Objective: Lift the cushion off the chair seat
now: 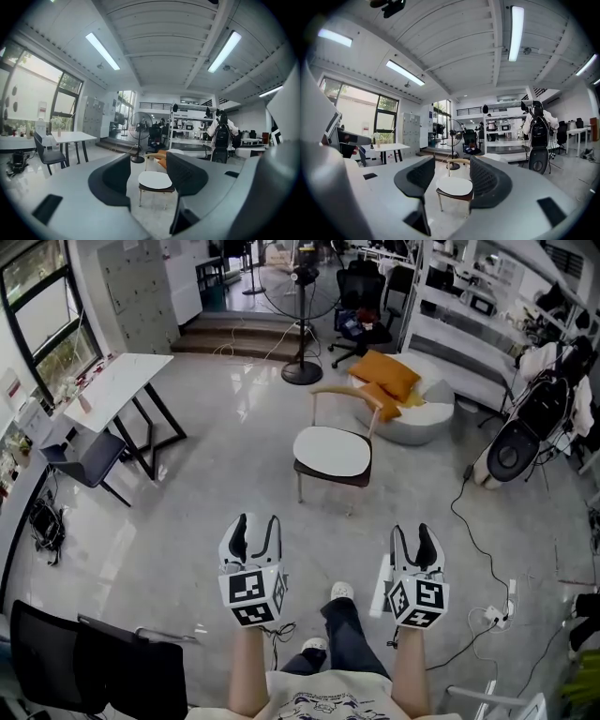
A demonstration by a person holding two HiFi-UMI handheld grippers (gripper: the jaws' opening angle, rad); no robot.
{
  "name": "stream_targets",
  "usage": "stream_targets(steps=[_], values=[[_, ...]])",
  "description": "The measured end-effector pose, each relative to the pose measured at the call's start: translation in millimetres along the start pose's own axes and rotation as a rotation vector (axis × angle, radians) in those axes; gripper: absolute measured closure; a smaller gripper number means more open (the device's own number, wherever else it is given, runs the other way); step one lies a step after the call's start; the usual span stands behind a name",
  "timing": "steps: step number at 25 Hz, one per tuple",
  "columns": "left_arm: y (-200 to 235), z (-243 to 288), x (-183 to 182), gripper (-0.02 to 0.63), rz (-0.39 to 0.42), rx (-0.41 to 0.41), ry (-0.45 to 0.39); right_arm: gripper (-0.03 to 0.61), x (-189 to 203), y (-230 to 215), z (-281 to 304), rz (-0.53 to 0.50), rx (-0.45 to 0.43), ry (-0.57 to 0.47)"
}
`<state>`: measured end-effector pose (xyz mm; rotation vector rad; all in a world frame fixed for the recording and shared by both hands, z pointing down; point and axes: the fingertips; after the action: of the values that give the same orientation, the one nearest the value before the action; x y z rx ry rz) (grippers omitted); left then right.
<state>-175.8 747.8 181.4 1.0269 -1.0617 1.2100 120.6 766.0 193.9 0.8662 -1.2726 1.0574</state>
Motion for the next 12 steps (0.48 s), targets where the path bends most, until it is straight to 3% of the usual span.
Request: stream_targets(steps=[12], values=[[-45.2, 136.1, -13.2, 0.379, 0.008, -0.053, 0.019, 0.339, -6.9, -82.3, 138.2, 0.021, -0.054, 0.010]])
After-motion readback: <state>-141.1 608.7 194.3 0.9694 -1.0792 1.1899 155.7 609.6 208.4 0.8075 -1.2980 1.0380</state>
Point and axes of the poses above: the fingertips, and each gripper's own axes: z forward along the fingers, y to its left, x out of its underside, and after that the axes turned 13 degrees about -x, right-handed
